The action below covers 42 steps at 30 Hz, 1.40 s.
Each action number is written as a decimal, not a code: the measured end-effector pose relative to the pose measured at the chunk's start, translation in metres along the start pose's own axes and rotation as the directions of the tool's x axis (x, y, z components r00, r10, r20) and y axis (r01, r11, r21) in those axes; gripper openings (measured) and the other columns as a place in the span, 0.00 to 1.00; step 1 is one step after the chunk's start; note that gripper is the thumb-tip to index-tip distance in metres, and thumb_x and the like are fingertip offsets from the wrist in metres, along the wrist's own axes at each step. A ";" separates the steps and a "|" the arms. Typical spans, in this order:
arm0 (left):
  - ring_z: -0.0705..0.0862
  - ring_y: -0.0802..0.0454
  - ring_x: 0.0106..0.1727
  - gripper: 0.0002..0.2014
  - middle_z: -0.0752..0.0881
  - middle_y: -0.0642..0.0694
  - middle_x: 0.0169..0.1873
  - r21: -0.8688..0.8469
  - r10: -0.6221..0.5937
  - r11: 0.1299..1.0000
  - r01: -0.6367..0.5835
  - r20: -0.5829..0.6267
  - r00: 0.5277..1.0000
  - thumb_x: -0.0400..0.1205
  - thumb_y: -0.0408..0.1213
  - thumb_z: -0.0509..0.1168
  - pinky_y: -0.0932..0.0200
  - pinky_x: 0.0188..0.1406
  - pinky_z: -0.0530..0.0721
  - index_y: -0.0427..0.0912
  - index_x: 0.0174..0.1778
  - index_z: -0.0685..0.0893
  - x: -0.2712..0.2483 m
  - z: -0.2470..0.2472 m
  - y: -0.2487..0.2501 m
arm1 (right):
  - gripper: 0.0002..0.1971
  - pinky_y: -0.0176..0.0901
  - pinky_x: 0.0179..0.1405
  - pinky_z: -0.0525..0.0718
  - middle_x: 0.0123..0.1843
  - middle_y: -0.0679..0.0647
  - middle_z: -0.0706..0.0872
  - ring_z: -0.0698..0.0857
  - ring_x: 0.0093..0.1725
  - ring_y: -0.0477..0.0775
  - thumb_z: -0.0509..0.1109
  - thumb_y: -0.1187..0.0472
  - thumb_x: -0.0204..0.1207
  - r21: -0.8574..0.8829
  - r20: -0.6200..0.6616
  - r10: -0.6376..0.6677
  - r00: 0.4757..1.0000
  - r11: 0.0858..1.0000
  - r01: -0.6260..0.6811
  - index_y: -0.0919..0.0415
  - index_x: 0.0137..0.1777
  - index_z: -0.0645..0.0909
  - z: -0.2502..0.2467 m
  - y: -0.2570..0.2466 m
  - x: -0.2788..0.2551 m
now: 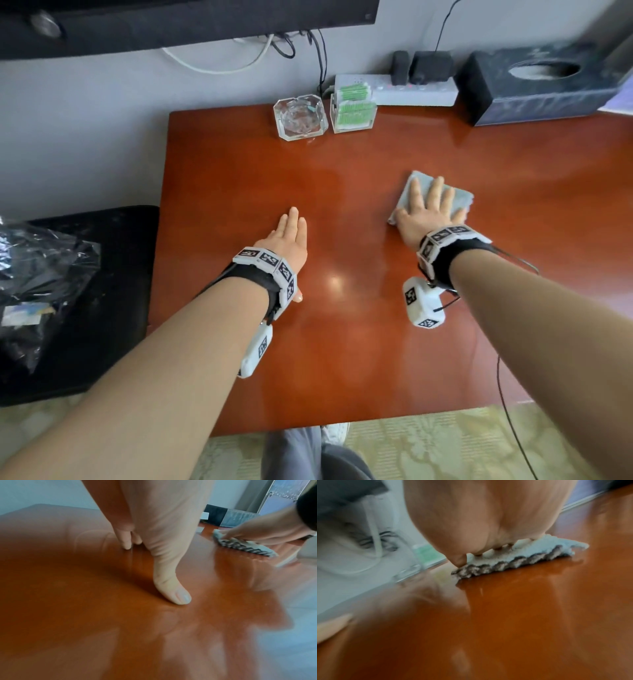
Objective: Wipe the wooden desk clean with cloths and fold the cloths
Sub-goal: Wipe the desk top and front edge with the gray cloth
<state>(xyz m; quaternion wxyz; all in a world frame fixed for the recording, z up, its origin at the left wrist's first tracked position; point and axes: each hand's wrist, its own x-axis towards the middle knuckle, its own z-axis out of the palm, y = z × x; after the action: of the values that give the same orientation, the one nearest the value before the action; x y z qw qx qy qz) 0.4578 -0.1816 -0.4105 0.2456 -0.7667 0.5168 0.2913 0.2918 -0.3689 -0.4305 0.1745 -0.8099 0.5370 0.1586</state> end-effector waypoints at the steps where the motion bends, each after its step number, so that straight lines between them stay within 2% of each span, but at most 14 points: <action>1: 0.37 0.39 0.86 0.72 0.25 0.34 0.81 0.009 -0.002 1.000 0.002 0.003 1.000 0.66 0.51 0.83 0.40 0.79 0.67 0.32 0.83 0.29 0.000 -0.002 0.002 | 0.34 0.70 0.80 0.37 0.86 0.55 0.29 0.33 0.85 0.60 0.45 0.42 0.82 -0.041 0.010 -0.094 0.996 0.995 0.094 0.42 0.85 0.35 0.004 -0.020 -0.003; 5: 0.34 0.41 0.86 0.71 0.24 0.35 0.81 0.043 -0.017 0.999 0.017 -0.002 1.000 0.67 0.53 0.82 0.41 0.79 0.65 0.33 0.83 0.29 -0.002 -0.004 0.004 | 0.33 0.71 0.80 0.36 0.86 0.56 0.30 0.33 0.85 0.60 0.42 0.43 0.83 -0.129 0.053 -0.384 0.922 0.913 0.387 0.45 0.85 0.34 0.030 -0.086 -0.029; 7: 0.33 0.42 0.86 0.72 0.23 0.36 0.81 0.043 -0.024 0.999 0.024 -0.005 1.000 0.67 0.53 0.82 0.40 0.80 0.64 0.33 0.82 0.29 -0.002 -0.002 0.002 | 0.33 0.69 0.80 0.35 0.86 0.54 0.29 0.32 0.85 0.60 0.42 0.44 0.84 -0.151 0.068 -0.434 0.898 0.886 0.439 0.44 0.85 0.33 0.038 -0.091 -0.033; 10: 0.35 0.41 0.86 0.73 0.22 0.37 0.80 0.026 -0.022 0.999 0.022 0.001 1.000 0.66 0.53 0.83 0.38 0.78 0.67 0.34 0.82 0.28 0.002 0.003 0.000 | 0.32 0.66 0.81 0.36 0.85 0.51 0.28 0.32 0.85 0.58 0.44 0.46 0.85 -0.152 0.103 -0.463 0.880 0.867 0.474 0.40 0.84 0.31 0.030 -0.067 -0.018; 12: 0.37 0.40 0.86 0.74 0.22 0.37 0.80 0.019 -0.027 0.999 0.027 -0.002 1.000 0.65 0.53 0.83 0.37 0.75 0.72 0.35 0.82 0.28 0.004 0.005 -0.001 | 0.33 0.65 0.81 0.35 0.85 0.50 0.28 0.32 0.85 0.56 0.46 0.47 0.85 -0.098 0.096 -0.400 0.911 0.907 0.409 0.39 0.84 0.33 0.015 -0.041 -0.002; 16: 0.37 0.39 0.86 0.74 0.21 0.39 0.80 -0.017 -0.029 0.999 0.029 0.004 1.000 0.64 0.51 0.84 0.35 0.74 0.74 0.37 0.82 0.27 0.008 0.009 -0.003 | 0.33 0.63 0.82 0.36 0.86 0.49 0.31 0.34 0.85 0.54 0.49 0.46 0.84 -0.009 0.035 -0.120 0.992 0.993 0.121 0.39 0.85 0.37 -0.012 0.026 0.024; 19: 0.36 0.41 0.86 0.75 0.19 0.40 0.79 -0.051 -0.021 0.998 0.021 0.002 1.000 0.64 0.51 0.84 0.35 0.76 0.71 0.38 0.82 0.26 0.011 0.012 -0.007 | 0.35 0.64 0.83 0.39 0.87 0.50 0.33 0.37 0.86 0.55 0.51 0.47 0.81 0.044 -0.003 0.052 0.999 0.998 -0.052 0.40 0.85 0.39 -0.023 0.065 0.031; 22: 0.34 0.40 0.86 0.74 0.19 0.39 0.79 -0.062 -0.004 0.998 0.004 0.001 1.000 0.65 0.50 0.84 0.36 0.80 0.66 0.37 0.82 0.25 0.009 0.012 -0.007 | 0.35 0.67 0.82 0.41 0.88 0.51 0.37 0.39 0.86 0.58 0.52 0.48 0.79 0.074 -0.035 0.115 0.993 0.991 -0.112 0.41 0.86 0.43 -0.026 0.065 0.030; 26: 0.29 0.39 0.84 0.70 0.20 0.35 0.79 -0.056 0.004 0.998 -0.004 0.005 1.000 0.69 0.48 0.82 0.43 0.84 0.48 0.33 0.81 0.26 0.001 0.006 -0.002 | 0.35 0.71 0.81 0.42 0.87 0.53 0.36 0.38 0.86 0.60 0.51 0.47 0.79 0.069 -0.027 0.073 0.997 0.995 -0.071 0.43 0.86 0.44 -0.018 0.027 0.016; 32: 0.31 0.37 0.85 0.70 0.23 0.32 0.80 -0.016 -0.055 0.998 0.054 -0.032 0.998 0.69 0.50 0.81 0.44 0.84 0.49 0.31 0.81 0.27 0.001 0.008 0.006 | 0.38 0.72 0.79 0.34 0.85 0.58 0.29 0.32 0.84 0.63 0.45 0.35 0.82 -0.092 -0.036 -0.204 0.978 0.976 0.200 0.48 0.85 0.32 0.043 -0.042 -0.050; 34: 0.32 0.37 0.85 0.70 0.24 0.32 0.80 -0.003 -0.072 0.997 0.072 -0.055 0.996 0.69 0.50 0.81 0.45 0.84 0.50 0.31 0.81 0.27 0.000 0.009 0.009 | 0.37 0.71 0.78 0.30 0.84 0.56 0.25 0.29 0.84 0.61 0.40 0.34 0.82 -0.106 -0.007 -0.270 0.963 0.958 0.267 0.47 0.84 0.28 0.059 -0.043 -0.072; 37: 0.31 0.38 0.85 0.70 0.22 0.34 0.80 -0.041 -0.060 0.997 0.059 -0.006 0.998 0.70 0.47 0.82 0.44 0.84 0.48 0.32 0.81 0.26 -0.003 0.003 0.008 | 0.32 0.67 0.80 0.32 0.84 0.50 0.25 0.30 0.84 0.57 0.36 0.37 0.84 -0.135 0.044 -0.357 0.933 0.923 0.360 0.42 0.83 0.27 0.061 -0.018 -0.080; 39: 0.30 0.39 0.84 0.69 0.22 0.34 0.80 -0.060 -0.042 0.997 0.043 0.008 0.999 0.70 0.46 0.82 0.44 0.84 0.47 0.33 0.81 0.26 -0.004 0.001 0.005 | 0.31 0.66 0.81 0.34 0.84 0.48 0.25 0.31 0.84 0.56 0.37 0.39 0.85 -0.128 0.056 -0.328 0.943 0.934 0.333 0.40 0.82 0.27 0.054 0.009 -0.071; 42: 0.30 0.38 0.84 0.70 0.22 0.35 0.80 -0.071 -0.032 0.997 0.031 -0.005 0.999 0.70 0.47 0.82 0.43 0.84 0.47 0.33 0.82 0.27 -0.001 0.004 0.002 | 0.31 0.65 0.81 0.36 0.84 0.47 0.25 0.32 0.85 0.55 0.40 0.39 0.85 -0.083 0.044 -0.139 0.989 0.986 0.142 0.37 0.81 0.27 0.037 0.060 -0.055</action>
<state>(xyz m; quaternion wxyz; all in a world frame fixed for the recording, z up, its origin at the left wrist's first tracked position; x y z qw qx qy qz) 0.4546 -0.1791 -0.4131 0.2214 -0.7838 0.4947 0.3029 0.2133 -0.3289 -0.4459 0.1606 -0.8494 0.4677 0.1843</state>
